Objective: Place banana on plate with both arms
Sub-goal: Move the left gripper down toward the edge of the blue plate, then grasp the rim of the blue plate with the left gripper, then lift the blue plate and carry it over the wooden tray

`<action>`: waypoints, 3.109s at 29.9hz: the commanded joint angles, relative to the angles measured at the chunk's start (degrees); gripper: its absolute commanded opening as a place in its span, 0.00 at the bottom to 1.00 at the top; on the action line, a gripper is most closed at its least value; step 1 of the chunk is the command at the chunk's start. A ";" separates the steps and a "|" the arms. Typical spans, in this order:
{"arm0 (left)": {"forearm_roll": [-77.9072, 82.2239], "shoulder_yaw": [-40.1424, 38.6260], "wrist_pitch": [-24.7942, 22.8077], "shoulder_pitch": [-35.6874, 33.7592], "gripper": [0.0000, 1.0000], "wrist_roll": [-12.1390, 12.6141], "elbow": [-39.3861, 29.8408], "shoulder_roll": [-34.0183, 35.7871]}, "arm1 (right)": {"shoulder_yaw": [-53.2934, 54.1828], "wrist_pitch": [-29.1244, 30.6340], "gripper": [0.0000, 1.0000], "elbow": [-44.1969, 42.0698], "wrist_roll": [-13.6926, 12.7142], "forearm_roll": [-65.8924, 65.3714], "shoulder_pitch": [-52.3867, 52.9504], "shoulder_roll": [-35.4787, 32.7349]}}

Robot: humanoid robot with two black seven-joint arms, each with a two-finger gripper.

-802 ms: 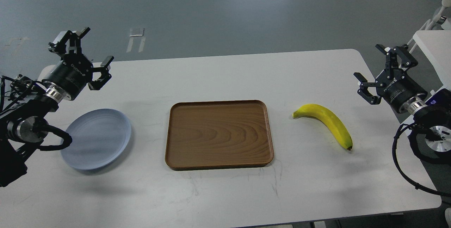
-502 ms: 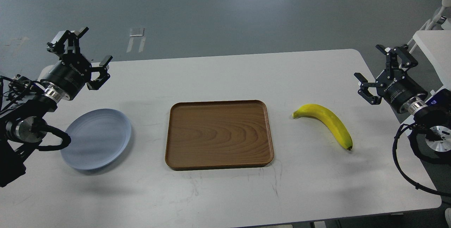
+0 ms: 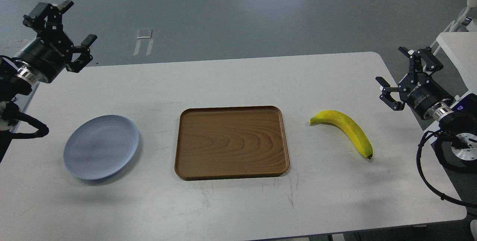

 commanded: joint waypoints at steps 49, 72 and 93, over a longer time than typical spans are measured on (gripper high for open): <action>76.97 4.42 18.88 16.98 0.96 0.00 -0.27 8.54 | 0.00 0.00 1.00 -0.24 0.00 -0.44 -0.01 0.01; 73.19 5.65 20.02 18.21 0.20 0.00 2.73 6.78 | 0.00 0.00 1.00 -0.06 0.00 -0.53 -0.10 0.01; 67.91 5.65 18.80 10.31 0.00 0.00 -2.97 7.66 | 0.09 0.00 1.00 -0.24 0.00 -0.62 -0.45 -0.08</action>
